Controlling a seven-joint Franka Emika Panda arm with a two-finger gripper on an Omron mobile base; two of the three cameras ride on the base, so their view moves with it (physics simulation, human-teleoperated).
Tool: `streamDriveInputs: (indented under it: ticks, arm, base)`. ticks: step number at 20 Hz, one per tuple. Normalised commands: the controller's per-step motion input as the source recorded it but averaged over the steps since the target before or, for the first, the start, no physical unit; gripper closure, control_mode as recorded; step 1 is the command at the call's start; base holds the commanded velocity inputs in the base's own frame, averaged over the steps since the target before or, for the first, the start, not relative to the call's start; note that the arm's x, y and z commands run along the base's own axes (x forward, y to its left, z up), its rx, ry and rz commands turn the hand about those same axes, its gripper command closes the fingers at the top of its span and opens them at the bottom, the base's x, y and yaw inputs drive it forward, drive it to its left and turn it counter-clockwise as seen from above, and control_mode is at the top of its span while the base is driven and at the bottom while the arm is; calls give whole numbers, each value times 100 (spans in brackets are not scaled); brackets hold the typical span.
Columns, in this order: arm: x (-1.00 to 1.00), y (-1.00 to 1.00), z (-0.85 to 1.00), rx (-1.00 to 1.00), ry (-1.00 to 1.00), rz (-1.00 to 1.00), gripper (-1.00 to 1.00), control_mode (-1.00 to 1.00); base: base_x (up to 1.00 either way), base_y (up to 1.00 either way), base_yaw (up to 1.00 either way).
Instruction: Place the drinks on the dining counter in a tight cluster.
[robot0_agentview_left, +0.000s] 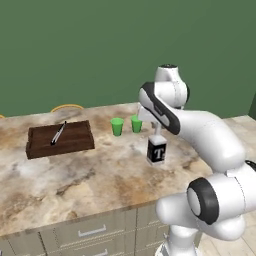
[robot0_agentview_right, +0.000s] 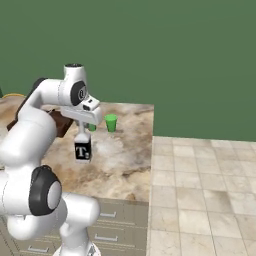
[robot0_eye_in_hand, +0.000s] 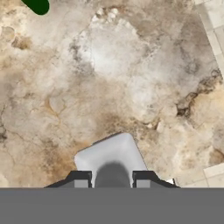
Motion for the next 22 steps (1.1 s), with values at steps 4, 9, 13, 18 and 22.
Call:
streamDriveInputs:
  ticks: [4, 9, 13, 18, 22]
  arm:
    - [55, 2, -24, 0, 0, 0, 100, -100]
    - [38, 0, -22, 0, 0, 0, 100, -100]
    - [10, 0, -24, 0, 0, 0, 100, -100]
    - [0, 0, -23, 0, 0, 1, 100, -100]
    - [0, 2, -29, 0, 0, 0, 100, -100]
  base:
    - [0, 0, 0]
    - [0, 0, 0]
    - [0, 0, 0]
    - [0, 0, 0]
    - [0, 0, 0]
